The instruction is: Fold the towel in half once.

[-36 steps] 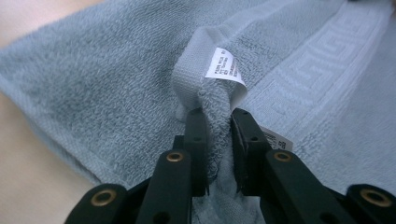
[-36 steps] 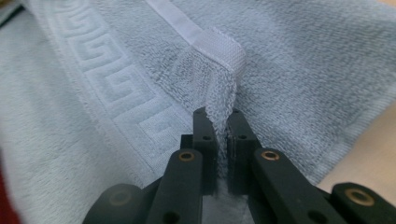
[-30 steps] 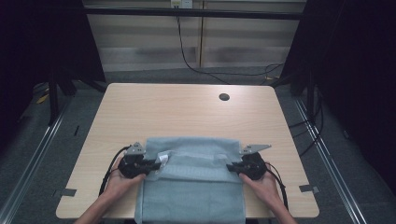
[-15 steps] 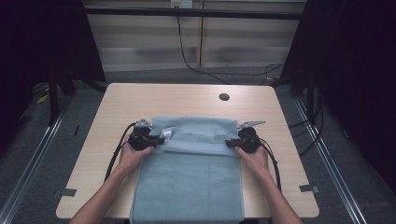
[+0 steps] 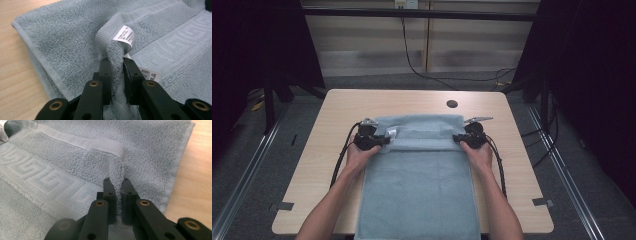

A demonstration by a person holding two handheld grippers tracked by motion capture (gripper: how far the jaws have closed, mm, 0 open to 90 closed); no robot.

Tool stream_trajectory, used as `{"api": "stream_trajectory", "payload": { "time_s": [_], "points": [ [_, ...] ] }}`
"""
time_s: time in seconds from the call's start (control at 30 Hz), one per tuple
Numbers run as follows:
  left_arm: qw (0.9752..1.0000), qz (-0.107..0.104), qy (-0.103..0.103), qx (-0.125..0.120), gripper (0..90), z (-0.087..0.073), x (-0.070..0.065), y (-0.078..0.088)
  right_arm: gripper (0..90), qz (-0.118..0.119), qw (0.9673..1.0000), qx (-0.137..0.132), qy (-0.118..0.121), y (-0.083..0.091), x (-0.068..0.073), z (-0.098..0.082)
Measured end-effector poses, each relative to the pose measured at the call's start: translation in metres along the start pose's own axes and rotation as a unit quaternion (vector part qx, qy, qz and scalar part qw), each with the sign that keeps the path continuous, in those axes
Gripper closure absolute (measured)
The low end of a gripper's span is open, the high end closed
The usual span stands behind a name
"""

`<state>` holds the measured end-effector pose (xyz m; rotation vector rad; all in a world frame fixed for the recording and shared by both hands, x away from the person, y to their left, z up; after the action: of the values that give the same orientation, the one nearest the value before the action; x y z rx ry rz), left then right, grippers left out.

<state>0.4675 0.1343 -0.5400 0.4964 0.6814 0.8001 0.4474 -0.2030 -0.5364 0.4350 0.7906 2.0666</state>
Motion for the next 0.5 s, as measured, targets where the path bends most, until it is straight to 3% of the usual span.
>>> {"api": "stream_trajectory", "payload": {
  "time_s": [0.13,0.2,0.3,0.4,0.43,0.5],
  "points": [
    [0.9999,0.008,0.007,-0.005,78.2,0.006,0.004,-0.005,85.3,-0.016,0.9998,0.008,-0.005,-0.007,-0.004,0.007],
    [0.9998,0.018,0.000,-0.009,78.2,0.008,0.003,-0.007,85.3,-0.024,0.9996,0.011,-0.002,-0.010,-0.004,0.010],
    [0.9999,0.006,0.010,-0.009,78.2,0.008,0.006,-0.004,85.3,-0.025,0.9996,0.012,0.000,-0.011,-0.005,0.012],
    [0.9999,0.001,0.012,-0.012,78.2,0.011,0.004,0.002,85.4,-0.010,0.9999,-0.006,-0.011,-0.007,-0.006,0.014],
    [0.9998,-0.002,0.011,-0.015,78.0,0.013,0.002,0.005,85.4,-0.009,0.9999,-0.009,-0.011,-0.004,-0.006,0.015],
    [0.9989,-0.018,0.027,-0.034,78.1,0.021,0.000,0.014,85.3,-0.004,0.9996,-0.028,-0.005,0.004,-0.005,0.022]
  ]
}}
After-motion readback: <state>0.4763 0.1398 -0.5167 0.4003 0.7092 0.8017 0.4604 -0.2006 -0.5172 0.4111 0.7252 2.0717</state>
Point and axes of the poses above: each handheld gripper's, and its own axes: y roughly backward along the jaws, z roughly out of its top, x roughly to its left, the point moved 5 cm from there along -y, roughly forward along the jaws, and after that the axes turned 13 degrees about y, right-handed, at the moved point
